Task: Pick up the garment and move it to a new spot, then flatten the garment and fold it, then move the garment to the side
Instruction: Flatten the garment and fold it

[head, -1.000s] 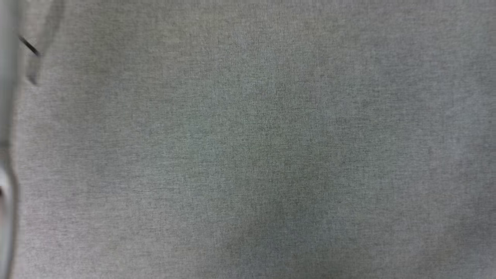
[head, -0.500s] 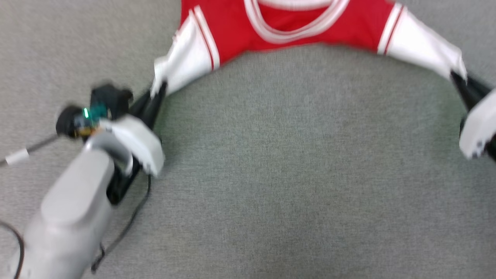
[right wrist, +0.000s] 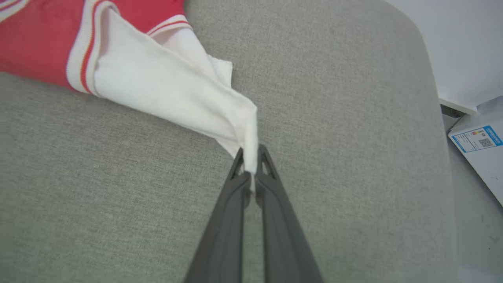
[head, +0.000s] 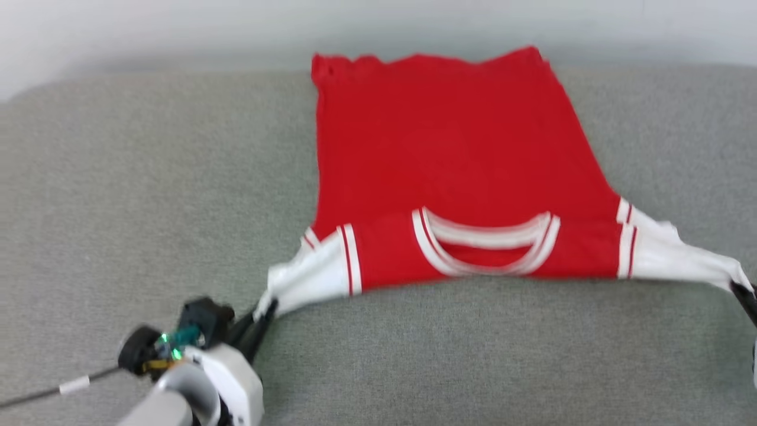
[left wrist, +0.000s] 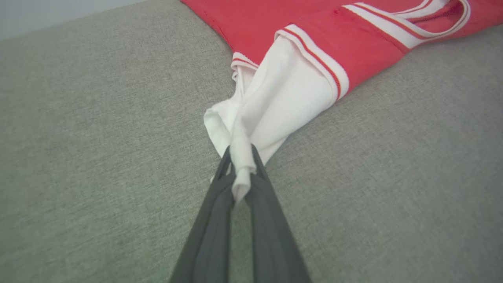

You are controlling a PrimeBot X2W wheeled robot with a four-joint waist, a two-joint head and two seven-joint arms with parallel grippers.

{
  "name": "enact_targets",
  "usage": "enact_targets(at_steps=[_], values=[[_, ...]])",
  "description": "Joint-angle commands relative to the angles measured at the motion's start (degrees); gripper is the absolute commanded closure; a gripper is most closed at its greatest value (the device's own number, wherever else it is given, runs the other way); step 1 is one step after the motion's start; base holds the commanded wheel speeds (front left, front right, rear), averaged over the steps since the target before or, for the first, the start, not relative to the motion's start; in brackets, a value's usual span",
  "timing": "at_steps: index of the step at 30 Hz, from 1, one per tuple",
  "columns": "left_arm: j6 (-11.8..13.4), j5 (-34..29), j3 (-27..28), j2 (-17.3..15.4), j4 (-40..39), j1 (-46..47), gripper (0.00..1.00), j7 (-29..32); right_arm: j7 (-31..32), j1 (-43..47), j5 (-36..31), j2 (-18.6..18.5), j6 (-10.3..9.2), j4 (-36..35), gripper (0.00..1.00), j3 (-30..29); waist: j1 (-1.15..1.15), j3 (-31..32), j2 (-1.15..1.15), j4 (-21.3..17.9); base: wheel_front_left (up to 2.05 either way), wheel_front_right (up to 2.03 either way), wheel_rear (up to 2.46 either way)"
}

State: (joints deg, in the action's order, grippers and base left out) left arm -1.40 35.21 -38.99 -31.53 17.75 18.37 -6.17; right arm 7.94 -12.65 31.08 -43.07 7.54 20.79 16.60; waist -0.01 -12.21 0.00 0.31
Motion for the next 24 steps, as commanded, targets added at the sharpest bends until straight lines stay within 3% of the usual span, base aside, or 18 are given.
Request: enact_targets(at_steps=[1, 11, 17, 18, 19, 20, 24], values=[[0.8, 0.6, -0.3, -0.5, -1.4, -2.8, 1.0, 0.4, -0.1, 3.1, 0.8, 0.4, -0.1, -0.5, 1.0, -1.4, 0.01, 2.8, 0.0, 0.3, 0.0, 0.0, 0.0], [5.3, 4.0, -1.0, -3.6, -11.7, -16.9, 1.0, 1.3, 8.7, 21.1, 5.4, 2.2, -0.1, -9.5, 1.0, -8.4, 0.01, 8.6, 0.0, -0.4, 0.0, 0.0, 0.0], [6.8, 3.4, -1.7, -4.2, -15.7, -19.0, 1.0, 1.3, 14.0, 26.9, 6.1, 4.4, -0.09, -14.4, 1.0, -12.0, 0.01, 8.9, 0.0, -0.3, 0.0, 0.0, 0.0], [6.9, 3.2, -1.8, -4.2, -16.1, -18.6, 1.0, 1.4, 14.6, 27.0, 6.0, 4.7, -0.09, -15.0, 0.86, -12.6, 0.01, 8.8, 0.0, -0.1, 0.0, 0.0, 0.0], [6.9, 3.0, -1.8, -4.3, -16.6, -18.2, 1.0, 1.4, 15.3, 27.1, 6.0, 5.0, -0.09, -15.8, 0.25, -13.3, 0.01, 8.6, 0.0, 0.1, 0.0, 0.0, 0.0], [6.8, 2.9, -1.8, -4.4, -17.0, -17.9, 1.0, 1.4, 15.9, 26.8, 6.0, 5.1, -0.08, -16.6, 0.0, -13.9, 0.01, 8.4, 0.0, 0.4, 0.0, 0.0, 0.0], [6.9, 1.9, -1.7, -5.0, -18.5, -16.7, 1.0, 1.6, 18.6, 25.5, 7.3, 5.3, -0.07, -19.5, 0.0, -16.0, 0.01, 7.3, 0.0, 1.3, 0.0, 0.0, 0.0]])
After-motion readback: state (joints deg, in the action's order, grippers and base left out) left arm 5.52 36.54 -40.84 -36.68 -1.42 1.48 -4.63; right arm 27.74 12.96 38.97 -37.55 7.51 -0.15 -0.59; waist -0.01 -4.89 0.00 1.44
